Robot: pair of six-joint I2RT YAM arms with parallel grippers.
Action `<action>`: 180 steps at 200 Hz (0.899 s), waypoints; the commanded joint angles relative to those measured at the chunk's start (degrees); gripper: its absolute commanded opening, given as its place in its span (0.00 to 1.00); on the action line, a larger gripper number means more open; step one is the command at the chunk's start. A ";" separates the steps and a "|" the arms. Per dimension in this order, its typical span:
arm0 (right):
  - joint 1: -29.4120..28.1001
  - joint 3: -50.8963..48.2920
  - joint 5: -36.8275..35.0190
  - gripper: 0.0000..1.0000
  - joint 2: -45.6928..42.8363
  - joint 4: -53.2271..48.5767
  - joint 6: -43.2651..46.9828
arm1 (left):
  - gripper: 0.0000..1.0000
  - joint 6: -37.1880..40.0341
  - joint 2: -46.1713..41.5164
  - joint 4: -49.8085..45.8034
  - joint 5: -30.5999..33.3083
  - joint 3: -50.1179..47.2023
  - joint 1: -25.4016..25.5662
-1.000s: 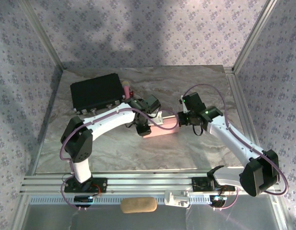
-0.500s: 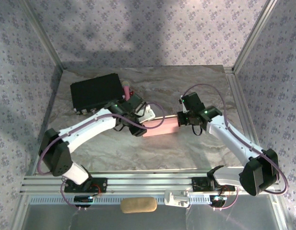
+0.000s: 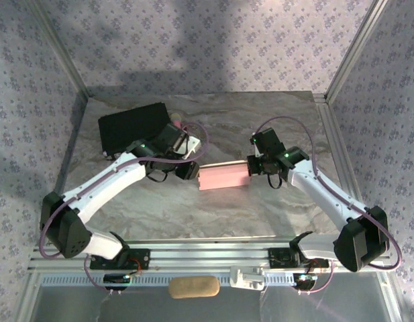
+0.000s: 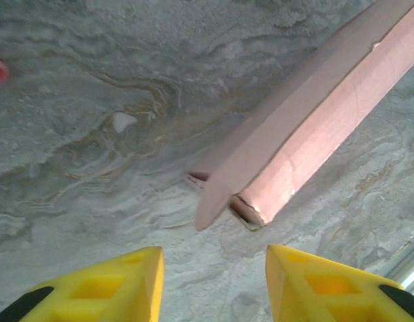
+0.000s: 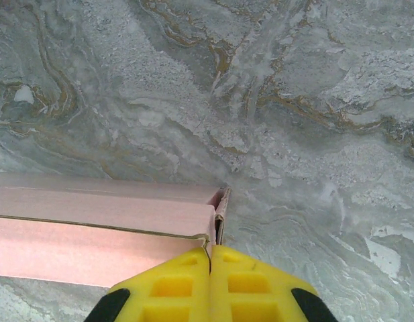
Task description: Fold the paper box
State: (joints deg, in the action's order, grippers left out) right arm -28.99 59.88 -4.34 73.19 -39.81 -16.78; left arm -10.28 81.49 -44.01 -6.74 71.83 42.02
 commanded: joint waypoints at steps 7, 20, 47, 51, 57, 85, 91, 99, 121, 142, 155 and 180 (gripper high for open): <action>-0.55 1.76 -0.98 0.00 0.64 -2.48 -1.24 | 0.47 -5.28 1.76 -2.59 -0.98 3.13 1.83; -0.58 1.83 -1.02 0.00 0.64 -2.48 -1.24 | 0.49 -6.03 2.68 -2.81 -0.61 3.69 2.31; -0.71 1.91 -0.93 0.00 0.57 -2.55 -1.16 | 0.49 -6.59 4.77 -2.66 0.85 4.23 2.42; -0.71 1.91 -0.92 0.00 0.62 -2.56 -1.15 | 0.49 -6.59 5.14 -2.66 1.00 4.36 2.40; -0.71 1.91 -0.93 0.00 0.64 -2.55 -1.16 | 0.49 -6.66 5.69 -2.72 1.48 4.58 2.39; -0.69 1.91 -0.71 0.00 0.64 -2.54 -1.06 | 0.46 -6.60 7.14 -2.57 3.33 5.06 2.26; -0.69 1.91 -0.69 0.00 0.60 -2.50 -1.07 | 0.45 -6.64 7.45 -2.57 3.40 5.16 2.27; -0.71 1.91 -0.67 0.00 0.63 -2.41 -1.07 | 0.43 -6.71 7.75 -2.65 3.63 5.25 2.23; -0.70 1.73 -0.54 0.00 0.64 -2.21 -0.93 | 0.32 -6.94 7.96 -2.39 4.80 5.08 2.18; -0.67 1.64 -0.51 0.00 0.47 -2.20 -0.98 | 0.28 -7.33 8.36 -2.00 5.07 4.81 2.18; -0.71 1.64 -0.42 0.00 0.55 -2.20 -0.97 | 0.22 -7.55 8.77 -1.96 5.44 4.68 2.12; -0.80 1.56 -0.56 0.00 0.31 -2.24 -1.07 | 0.13 -8.35 9.04 -1.25 5.51 3.78 2.12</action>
State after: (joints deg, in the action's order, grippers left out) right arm -29.41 60.27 -4.27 73.19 -40.77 -17.15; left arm -17.63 89.58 -44.88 -2.70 75.24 44.27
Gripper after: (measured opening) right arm 0.051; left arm 0.169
